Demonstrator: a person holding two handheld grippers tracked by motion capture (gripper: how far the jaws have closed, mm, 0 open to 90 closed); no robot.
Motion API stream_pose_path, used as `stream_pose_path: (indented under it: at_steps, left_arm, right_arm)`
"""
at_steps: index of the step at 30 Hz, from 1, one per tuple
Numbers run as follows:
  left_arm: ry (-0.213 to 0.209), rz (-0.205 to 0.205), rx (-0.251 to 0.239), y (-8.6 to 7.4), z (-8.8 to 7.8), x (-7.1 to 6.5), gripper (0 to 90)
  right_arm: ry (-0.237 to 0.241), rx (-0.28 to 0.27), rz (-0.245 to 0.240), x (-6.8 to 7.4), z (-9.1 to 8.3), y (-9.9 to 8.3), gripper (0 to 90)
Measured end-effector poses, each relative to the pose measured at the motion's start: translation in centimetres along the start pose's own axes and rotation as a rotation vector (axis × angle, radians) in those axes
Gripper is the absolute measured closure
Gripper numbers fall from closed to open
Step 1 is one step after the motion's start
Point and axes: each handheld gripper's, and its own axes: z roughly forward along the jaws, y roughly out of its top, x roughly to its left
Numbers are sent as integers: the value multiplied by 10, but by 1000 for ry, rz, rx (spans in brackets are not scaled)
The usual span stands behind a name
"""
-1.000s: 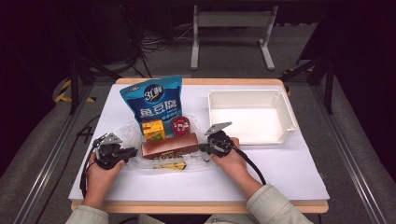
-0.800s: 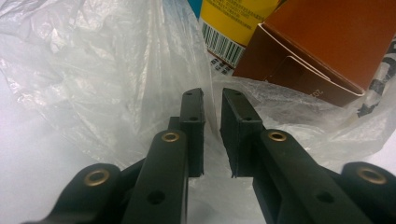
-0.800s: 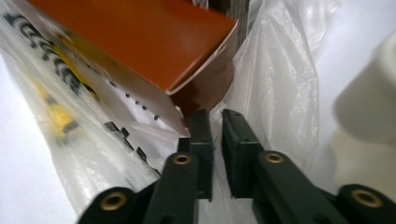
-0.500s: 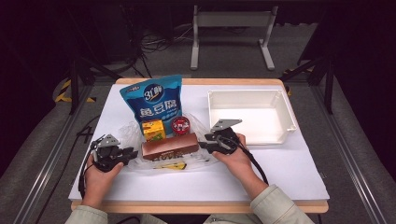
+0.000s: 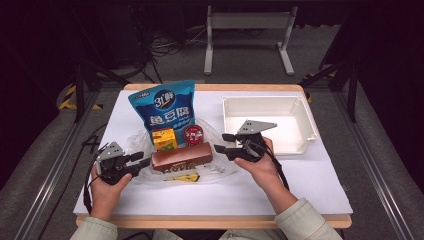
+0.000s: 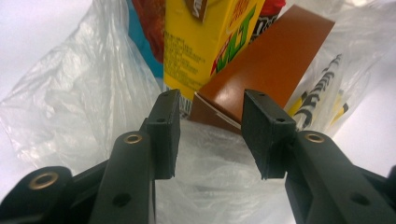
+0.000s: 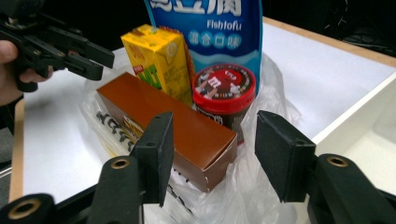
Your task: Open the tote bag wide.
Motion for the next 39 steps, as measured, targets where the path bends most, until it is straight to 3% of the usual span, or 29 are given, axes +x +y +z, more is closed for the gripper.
stream_pose_path:
  at_steps: [10,19,30,39]
  left_arm:
    - [10,-13,-53,0,-8,2,545]
    - [7,-11,-74,0,-11,2,533]
    - [27,-14,-92,-2,-15,4,528]
    - [34,-17,-82,-3,-15,8,518]
  right_arm:
    - [39,-53,8,-7,-15,20,435]
    - [70,-76,8,-7,-13,38,413]
    - [97,-71,-6,-12,8,72,373]
    - [108,-108,-15,-22,29,91,301]
